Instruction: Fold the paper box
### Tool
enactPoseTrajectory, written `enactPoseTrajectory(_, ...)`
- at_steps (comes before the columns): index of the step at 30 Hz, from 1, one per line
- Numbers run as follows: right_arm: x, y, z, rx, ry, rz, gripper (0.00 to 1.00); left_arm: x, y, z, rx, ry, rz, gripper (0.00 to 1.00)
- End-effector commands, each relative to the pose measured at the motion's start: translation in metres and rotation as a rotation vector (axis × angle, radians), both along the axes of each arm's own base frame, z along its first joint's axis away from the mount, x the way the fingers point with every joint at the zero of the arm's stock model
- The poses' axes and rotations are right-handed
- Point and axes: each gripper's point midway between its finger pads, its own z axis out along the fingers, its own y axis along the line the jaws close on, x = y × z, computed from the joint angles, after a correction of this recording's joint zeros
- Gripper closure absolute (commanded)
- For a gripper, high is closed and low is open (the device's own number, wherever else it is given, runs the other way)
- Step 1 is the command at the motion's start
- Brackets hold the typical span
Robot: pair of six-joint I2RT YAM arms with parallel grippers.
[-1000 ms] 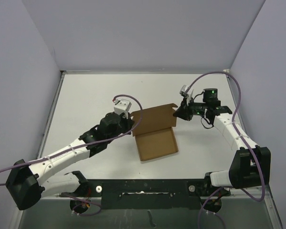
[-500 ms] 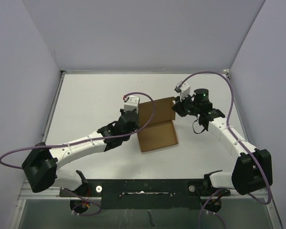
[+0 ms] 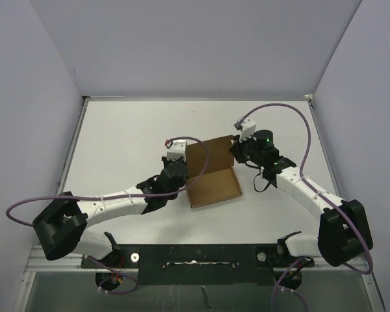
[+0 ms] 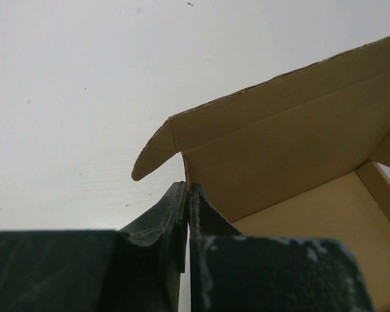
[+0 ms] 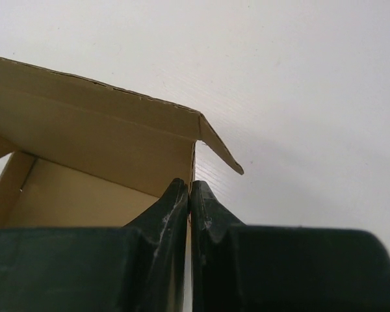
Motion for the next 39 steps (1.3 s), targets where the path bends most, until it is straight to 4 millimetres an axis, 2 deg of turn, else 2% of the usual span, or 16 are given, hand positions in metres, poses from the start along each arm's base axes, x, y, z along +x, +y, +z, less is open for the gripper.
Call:
enactPoseTrajectory(1, -0.012, 0.046, 0.022, 0.098, -0.055, 0.115, 1.00, -0.012, -0.022, 0.034, -0.191, -0.081, -0.068, 1.00)
enactPoseTrajectory(5, -0.016, 0.068, 0.032, 0.075, -0.107, 0.172, 1.00, -0.019, 0.000, 0.040, -0.190, -0.102, -0.030, 1.00)
enactPoseTrajectory(12, -0.018, 0.104, 0.044, 0.073, -0.139, 0.243, 1.00, -0.023, 0.032, 0.070, -0.151, -0.177, 0.014, 1.00)
enactPoseTrajectory(18, -0.005, 0.132, 0.046, 0.061, -0.173, 0.258, 1.00, -0.014, 0.053, 0.067, -0.142, -0.165, 0.043, 1.00)
enactPoseTrajectory(22, 0.012, 0.136, 0.045, 0.036, -0.210, 0.217, 1.00, -0.004, 0.057, 0.055, -0.150, -0.141, 0.042, 1.00)
enactPoseTrajectory(28, 0.030, 0.134, 0.043, 0.019, -0.284, 0.164, 1.00, 0.022, 0.060, 0.040, -0.169, -0.149, 0.064, 1.00)
enactPoseTrajectory(35, 0.054, 0.128, 0.063, -0.013, -0.415, 0.107, 1.00, 0.049, 0.061, 0.042, -0.195, -0.190, 0.044, 1.00)
enactPoseTrajectory(39, 0.064, 0.123, 0.059, -0.050, -0.454, 0.077, 1.00, 0.062, 0.055, 0.040, -0.185, -0.201, 0.016, 1.00)
